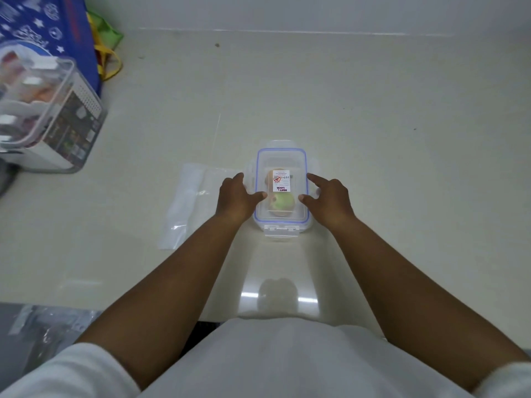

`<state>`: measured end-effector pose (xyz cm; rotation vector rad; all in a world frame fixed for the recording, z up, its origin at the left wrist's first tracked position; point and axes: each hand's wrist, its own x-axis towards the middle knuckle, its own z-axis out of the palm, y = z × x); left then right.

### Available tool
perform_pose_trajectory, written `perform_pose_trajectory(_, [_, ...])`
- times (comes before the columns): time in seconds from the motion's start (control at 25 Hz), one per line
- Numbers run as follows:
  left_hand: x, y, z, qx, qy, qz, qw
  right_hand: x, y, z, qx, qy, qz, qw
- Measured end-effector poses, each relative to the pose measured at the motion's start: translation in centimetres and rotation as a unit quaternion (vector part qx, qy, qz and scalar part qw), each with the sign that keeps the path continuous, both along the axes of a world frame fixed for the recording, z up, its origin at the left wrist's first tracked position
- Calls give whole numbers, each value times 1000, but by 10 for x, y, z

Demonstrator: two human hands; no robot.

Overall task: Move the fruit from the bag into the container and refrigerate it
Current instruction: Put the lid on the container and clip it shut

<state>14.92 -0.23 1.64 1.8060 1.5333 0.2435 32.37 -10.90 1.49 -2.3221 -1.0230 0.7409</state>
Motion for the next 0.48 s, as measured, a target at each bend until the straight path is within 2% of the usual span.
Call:
perform_pose_trajectory(0.28, [-6,2,-7,-41,-8,-39,998,-4,-9,-3,-18,-26,-10,999])
perform_pose_trajectory(0.48, [-5,-1,-12,-123,-80,16,989,-4,-17,-5,29,16,-36,999])
